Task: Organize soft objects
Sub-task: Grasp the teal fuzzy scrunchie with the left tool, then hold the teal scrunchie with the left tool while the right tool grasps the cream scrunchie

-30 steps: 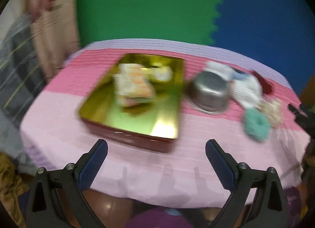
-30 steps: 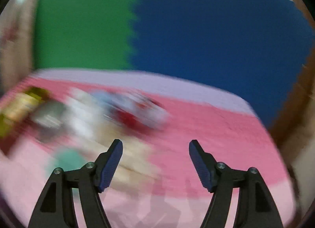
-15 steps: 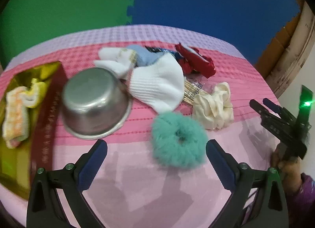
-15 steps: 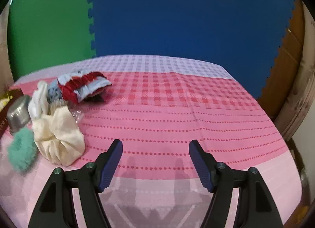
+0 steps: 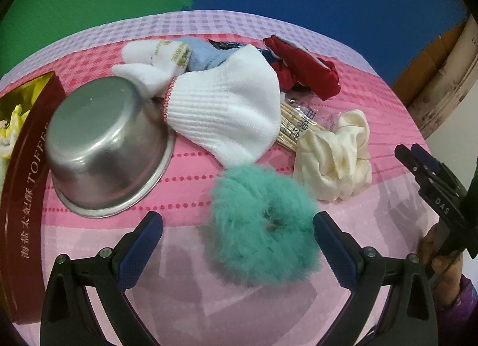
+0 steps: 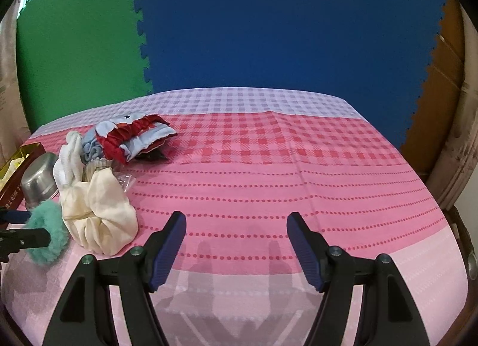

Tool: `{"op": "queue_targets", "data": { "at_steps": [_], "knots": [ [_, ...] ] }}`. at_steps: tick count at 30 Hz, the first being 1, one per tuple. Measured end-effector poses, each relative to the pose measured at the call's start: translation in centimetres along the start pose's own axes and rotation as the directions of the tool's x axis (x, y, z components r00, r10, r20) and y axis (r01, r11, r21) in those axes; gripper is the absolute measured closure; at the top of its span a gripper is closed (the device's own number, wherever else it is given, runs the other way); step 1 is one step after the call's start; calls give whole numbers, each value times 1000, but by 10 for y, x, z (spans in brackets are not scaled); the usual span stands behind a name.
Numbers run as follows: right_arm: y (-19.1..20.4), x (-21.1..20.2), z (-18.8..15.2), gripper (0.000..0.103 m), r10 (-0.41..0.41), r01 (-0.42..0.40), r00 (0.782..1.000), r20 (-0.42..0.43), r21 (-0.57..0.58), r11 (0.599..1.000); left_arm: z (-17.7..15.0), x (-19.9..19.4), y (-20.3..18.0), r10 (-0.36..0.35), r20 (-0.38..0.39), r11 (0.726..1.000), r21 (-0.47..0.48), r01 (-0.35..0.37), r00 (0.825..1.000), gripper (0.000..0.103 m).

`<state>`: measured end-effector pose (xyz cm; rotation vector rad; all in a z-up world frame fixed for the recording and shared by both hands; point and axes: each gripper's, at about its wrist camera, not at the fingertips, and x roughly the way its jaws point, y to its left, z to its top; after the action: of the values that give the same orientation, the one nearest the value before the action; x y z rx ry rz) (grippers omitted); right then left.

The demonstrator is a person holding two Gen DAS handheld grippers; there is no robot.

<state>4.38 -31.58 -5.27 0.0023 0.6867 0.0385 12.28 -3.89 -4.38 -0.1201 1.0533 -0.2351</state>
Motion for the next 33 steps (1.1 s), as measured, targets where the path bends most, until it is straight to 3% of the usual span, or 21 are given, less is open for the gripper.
{"op": "queue_targets", "data": {
  "at_steps": [2, 4, 5, 6, 8, 9, 12, 17, 21, 26, 33],
  "knots": [
    [0, 0, 0, 31, -1, 1, 1000, -1, 0, 1000, 0, -2, -1, -6, 6, 1000, 18, 6, 1000, 4],
    [0, 1, 0, 31, 0, 0, 1000, -4, 1, 1000, -2, -1, -4, -32, 17, 999, 32, 31, 999, 10],
    [1, 1, 0, 31, 1, -1, 1000, -5, 0, 1000, -4, -3, -6, -48, 33, 998, 43, 46, 998, 34],
    [1, 2, 0, 31, 1, -1, 1000, -7, 0, 1000, -5, -2, -7, -47, 36, 997, 56, 45, 998, 68],
    [2, 3, 1, 31, 0, 0, 1000, -10, 1, 1000, -7, -4, -9, -52, 35, 996, 70, 49, 998, 90],
    [2, 3, 1, 31, 0, 0, 1000, -10, 1, 1000, -9, -7, -8, -77, 39, 996, 49, 75, 996, 92],
    [2, 4, 1, 31, 7, -7, 1000, -11, 0, 1000, -18, -17, -7, -59, 67, 998, 32, 57, 996, 92],
    [1, 2, 0, 31, 29, -29, 1000, -4, 4, 1000, -45, -41, 4, -87, 81, 996, -30, 90, 993, 92],
    [7, -1, 1, 31, 73, -74, 997, -12, -8, 997, -59, -58, 15, -54, 90, 998, -35, 57, 994, 92],
    [34, -12, 0, 30, 174, -174, 985, -16, -13, 985, -70, -71, 33, -46, 92, 995, -86, 54, 995, 91],
    [78, -18, -2, 28, 250, -254, 967, -50, -110, 961, -72, -79, 43, -35, 101, 991, -125, 48, 994, 91]
  ]
}}
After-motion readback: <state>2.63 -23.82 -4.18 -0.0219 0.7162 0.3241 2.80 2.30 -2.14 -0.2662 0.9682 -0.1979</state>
